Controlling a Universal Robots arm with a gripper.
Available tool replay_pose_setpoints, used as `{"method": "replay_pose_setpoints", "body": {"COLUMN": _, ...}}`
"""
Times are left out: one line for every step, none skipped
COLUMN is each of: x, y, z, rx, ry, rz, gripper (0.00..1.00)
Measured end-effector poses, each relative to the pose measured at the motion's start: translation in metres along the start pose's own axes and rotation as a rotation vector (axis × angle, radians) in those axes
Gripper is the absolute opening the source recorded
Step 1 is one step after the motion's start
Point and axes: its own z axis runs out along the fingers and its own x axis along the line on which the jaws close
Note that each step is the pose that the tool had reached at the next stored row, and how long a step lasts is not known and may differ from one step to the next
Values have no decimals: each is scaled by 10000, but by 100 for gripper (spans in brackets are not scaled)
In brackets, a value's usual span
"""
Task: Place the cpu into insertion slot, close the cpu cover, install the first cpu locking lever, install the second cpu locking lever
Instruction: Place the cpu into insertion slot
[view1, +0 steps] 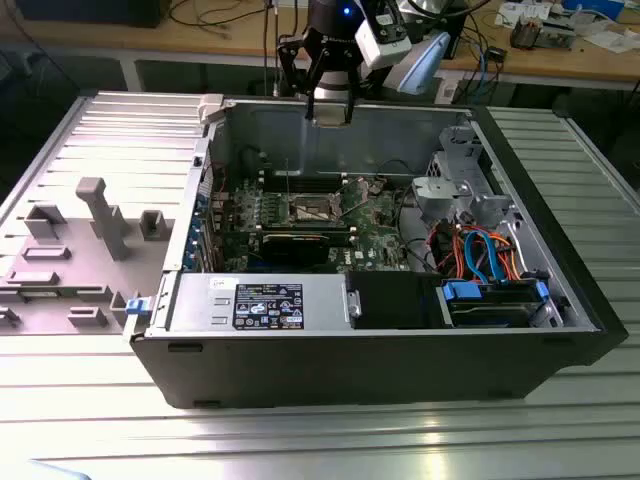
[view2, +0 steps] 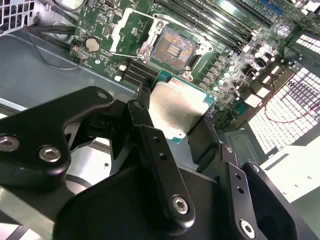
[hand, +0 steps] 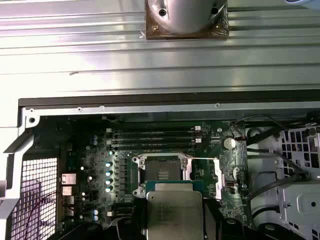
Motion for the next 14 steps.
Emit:
{"method": "replay_pose_setpoints", "body": {"x": 0, "y": 0, "z": 0, "rx": 0, "ry": 0, "rz": 1, "gripper": 55}}
{"method": "replay_pose_setpoints", "body": {"x": 0, "y": 0, "z": 0, "rx": 0, "ry": 0, "rz": 0, "gripper": 55}}
{"method": "replay_pose_setpoints", "body": {"x": 0, "y": 0, "z": 0, "rx": 0, "ry": 0, "rz": 0, "gripper": 55}}
{"method": "replay_pose_setpoints", "body": {"x": 0, "y": 0, "z": 0, "rx": 0, "ry": 0, "rz": 0, "gripper": 55}}
{"method": "replay_pose_setpoints", "body": {"x": 0, "y": 0, "z": 0, "rx": 0, "ry": 0, "rz": 0, "gripper": 55}}
{"method": "replay_pose_setpoints", "body": {"x": 0, "y": 0, "z": 0, "rx": 0, "ry": 0, "rz": 0, "gripper": 55}}
{"method": "replay_pose_setpoints", "body": {"x": 1, "y": -5, "z": 0, "rx": 0, "ry": 0, "rz": 1, "gripper": 55}}
{"method": "replay_pose_setpoints", "body": {"x": 0, "y": -21, "z": -2, "rx": 1, "ry": 0, "rz": 1, "gripper": 55}}
{"method": "replay_pose_setpoints", "body": {"x": 0, "y": -44, "z": -2, "rx": 0, "ry": -1, "rz": 1, "gripper": 55}}
{"method": "replay_pose_setpoints", "body": {"x": 0, "y": -44, "z": -2, "rx": 1, "ry": -1, "rz": 3, "gripper": 55}}
{"method": "replay_pose_setpoints", "body": {"x": 0, "y": -44, "z": -2, "rx": 1, "ry": -1, "rz": 1, "gripper": 55}}
{"method": "replay_pose_setpoints", "body": {"x": -1, "y": -44, "z": -2, "rx": 1, "ry": 0, "rz": 0, "gripper": 55}}
{"method": "replay_pose_setpoints", "body": {"x": 0, "y": -45, "z": -3, "rx": 2, "ry": 0, "rz": 0, "gripper": 55}}
{"method": "replay_pose_setpoints", "body": {"x": 0, "y": -45, "z": -3, "rx": 2, "ry": 0, "rz": 0, "gripper": 55}}
